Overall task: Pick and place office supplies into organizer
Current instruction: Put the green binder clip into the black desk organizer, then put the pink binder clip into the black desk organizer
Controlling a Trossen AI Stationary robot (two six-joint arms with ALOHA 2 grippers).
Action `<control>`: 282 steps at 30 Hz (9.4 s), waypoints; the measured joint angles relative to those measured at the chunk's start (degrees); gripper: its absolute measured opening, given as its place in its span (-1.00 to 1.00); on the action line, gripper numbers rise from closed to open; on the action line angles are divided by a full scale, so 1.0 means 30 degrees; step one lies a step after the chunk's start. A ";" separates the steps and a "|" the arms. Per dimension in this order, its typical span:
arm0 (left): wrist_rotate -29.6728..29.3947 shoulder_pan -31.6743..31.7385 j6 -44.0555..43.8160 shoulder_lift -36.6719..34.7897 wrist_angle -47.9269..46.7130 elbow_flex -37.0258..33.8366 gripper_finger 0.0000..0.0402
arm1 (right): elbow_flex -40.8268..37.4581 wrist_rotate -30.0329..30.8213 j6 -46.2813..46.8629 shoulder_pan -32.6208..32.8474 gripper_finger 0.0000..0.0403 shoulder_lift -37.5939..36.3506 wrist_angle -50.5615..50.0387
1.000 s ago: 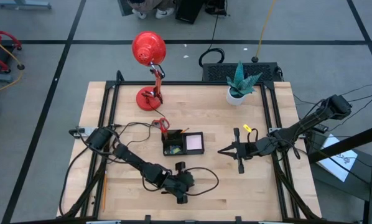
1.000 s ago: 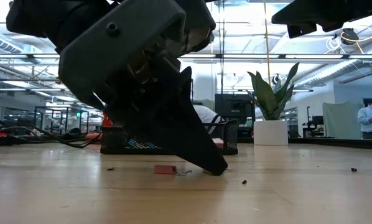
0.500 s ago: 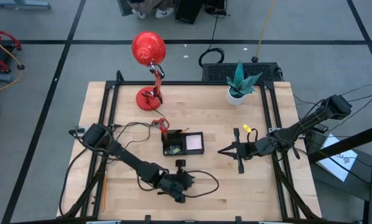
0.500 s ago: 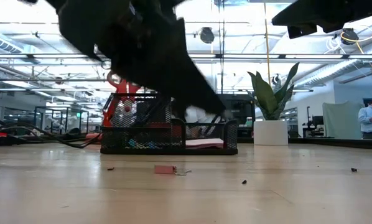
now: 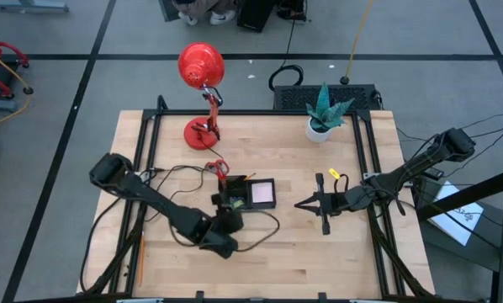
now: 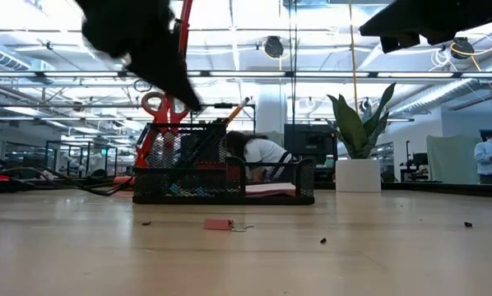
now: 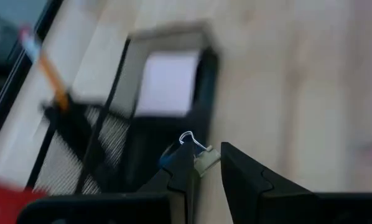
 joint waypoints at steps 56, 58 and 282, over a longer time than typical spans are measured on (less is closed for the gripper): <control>0.2558 0.0857 0.1008 0.1749 0.0198 0.1518 -0.14 | -0.0022 -0.0015 0.0153 -0.0063 -0.98 -0.0007 -0.0116; 0.4781 0.0618 0.1493 0.1753 0.1230 0.1727 -0.14 | -0.0022 -0.0007 0.0139 -0.0074 -0.98 -0.0007 -0.0107; 0.2140 0.1002 -0.0655 0.0518 0.4494 -0.5384 -0.97 | -0.1224 -0.0969 -0.0401 0.0159 -1.00 -0.0015 0.3647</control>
